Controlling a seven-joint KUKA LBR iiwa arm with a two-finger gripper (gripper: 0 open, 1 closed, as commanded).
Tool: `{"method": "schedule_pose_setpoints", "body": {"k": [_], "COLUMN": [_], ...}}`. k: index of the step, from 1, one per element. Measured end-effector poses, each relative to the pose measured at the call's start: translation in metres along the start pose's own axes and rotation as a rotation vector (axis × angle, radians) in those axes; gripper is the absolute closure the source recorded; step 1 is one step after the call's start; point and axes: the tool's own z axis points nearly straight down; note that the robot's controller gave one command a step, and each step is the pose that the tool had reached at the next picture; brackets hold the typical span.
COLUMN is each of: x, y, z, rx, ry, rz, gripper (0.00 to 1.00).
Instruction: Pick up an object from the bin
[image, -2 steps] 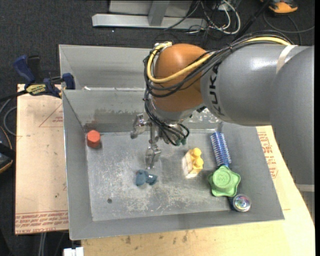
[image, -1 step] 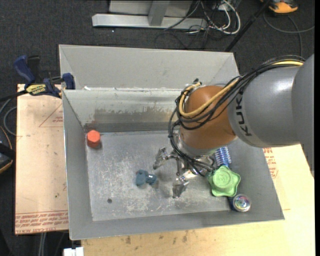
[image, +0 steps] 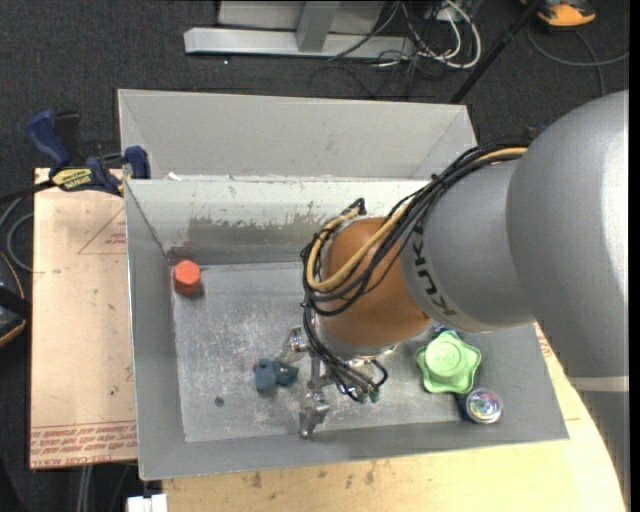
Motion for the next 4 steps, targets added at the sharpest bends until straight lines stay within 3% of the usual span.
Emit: {"method": "schedule_pose_setpoints", "body": {"k": [1,2,3,4], "x": [-0.001,-0.001,-0.006,-0.007], "y": [-0.004,-0.004,0.022,0.025], "z": [-0.001,-0.001,0.011,0.01], "rx": [0.003,0.003,0.009,0.003], "ry": [-0.003,-0.003,-0.014,-0.016], "rz": [0.004,0.004,-0.09,-0.091], "gripper": [1.0,0.0,0.0,1.0]}}
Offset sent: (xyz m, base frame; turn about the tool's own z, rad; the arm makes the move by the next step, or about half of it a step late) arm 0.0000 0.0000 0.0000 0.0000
